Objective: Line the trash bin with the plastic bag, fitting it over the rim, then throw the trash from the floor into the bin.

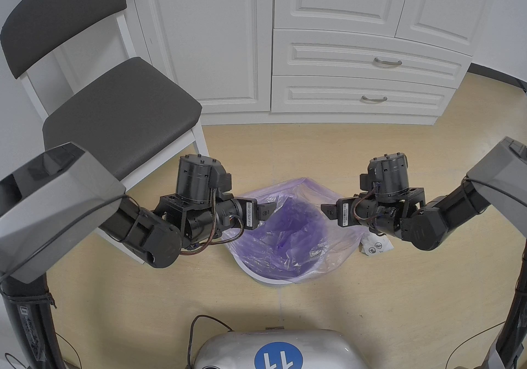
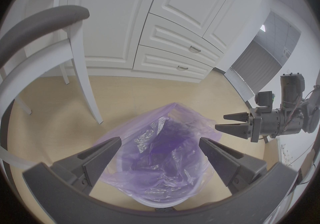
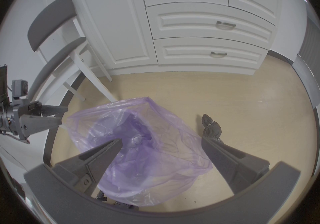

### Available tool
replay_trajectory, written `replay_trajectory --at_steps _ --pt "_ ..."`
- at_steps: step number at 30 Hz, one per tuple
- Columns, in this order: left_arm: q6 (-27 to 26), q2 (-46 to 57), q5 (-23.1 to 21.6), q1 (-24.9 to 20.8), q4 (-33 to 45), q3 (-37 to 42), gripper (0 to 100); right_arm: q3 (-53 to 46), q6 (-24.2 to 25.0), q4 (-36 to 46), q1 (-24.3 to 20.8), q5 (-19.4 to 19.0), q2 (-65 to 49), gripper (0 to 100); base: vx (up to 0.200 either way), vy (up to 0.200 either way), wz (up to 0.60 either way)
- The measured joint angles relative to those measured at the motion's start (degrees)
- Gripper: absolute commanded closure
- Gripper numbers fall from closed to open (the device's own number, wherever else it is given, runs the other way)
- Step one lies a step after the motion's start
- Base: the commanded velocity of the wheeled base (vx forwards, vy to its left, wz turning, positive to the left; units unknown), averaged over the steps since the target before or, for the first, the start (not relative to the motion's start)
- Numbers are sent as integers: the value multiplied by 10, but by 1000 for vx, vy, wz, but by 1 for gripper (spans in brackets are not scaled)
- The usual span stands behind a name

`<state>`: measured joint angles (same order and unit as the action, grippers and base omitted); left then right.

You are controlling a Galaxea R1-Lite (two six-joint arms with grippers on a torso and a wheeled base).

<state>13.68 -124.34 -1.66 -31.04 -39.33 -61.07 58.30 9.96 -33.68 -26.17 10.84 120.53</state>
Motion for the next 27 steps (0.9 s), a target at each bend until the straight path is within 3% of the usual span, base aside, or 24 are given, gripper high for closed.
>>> replay_trajectory --at_steps 20,27 --pt "-4 -132 39 70 1 -98 0 113 32 1 58 13 135 0 0 0 0" --pt "1 -155 65 80 -2 -131 0 159 82 1 69 14 169 0 0 0 0"
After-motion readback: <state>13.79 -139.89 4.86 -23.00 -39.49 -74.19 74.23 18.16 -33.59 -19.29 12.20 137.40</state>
